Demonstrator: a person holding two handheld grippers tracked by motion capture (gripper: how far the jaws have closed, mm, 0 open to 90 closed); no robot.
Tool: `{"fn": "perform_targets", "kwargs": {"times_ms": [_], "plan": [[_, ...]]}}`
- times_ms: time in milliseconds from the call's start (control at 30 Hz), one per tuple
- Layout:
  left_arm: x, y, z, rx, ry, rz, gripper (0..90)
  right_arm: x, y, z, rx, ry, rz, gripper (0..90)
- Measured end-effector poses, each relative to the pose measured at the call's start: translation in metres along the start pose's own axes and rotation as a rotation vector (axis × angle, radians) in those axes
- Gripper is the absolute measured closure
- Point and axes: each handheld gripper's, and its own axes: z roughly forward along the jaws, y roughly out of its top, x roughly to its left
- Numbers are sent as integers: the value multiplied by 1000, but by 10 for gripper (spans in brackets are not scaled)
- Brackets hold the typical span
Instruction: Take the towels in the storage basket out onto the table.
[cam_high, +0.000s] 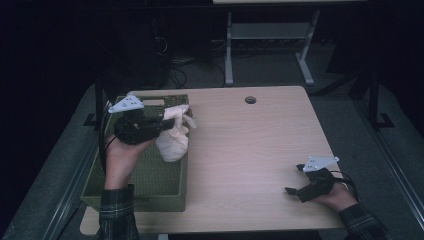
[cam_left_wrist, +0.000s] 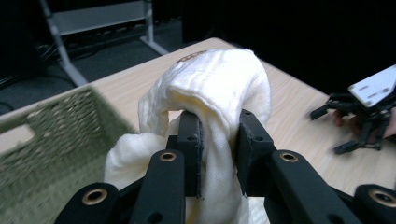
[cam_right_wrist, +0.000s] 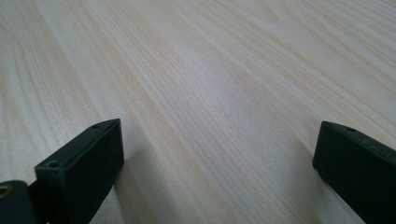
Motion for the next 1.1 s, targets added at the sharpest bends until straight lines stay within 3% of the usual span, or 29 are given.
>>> {"fn": "perform_targets", "kwargs": {"times_ms": [333, 533, 1100], "plan": [[-31, 27, 23, -13, -87, 60, 735, 0, 0, 0, 0, 0, 0, 16], [-46, 33, 44, -23, -125, 66, 735, 0, 0, 0, 0, 0, 0, 16], [-87, 24, 110, 11, -193, 70, 734, 0, 0, 0, 0, 2, 4, 16]]}}
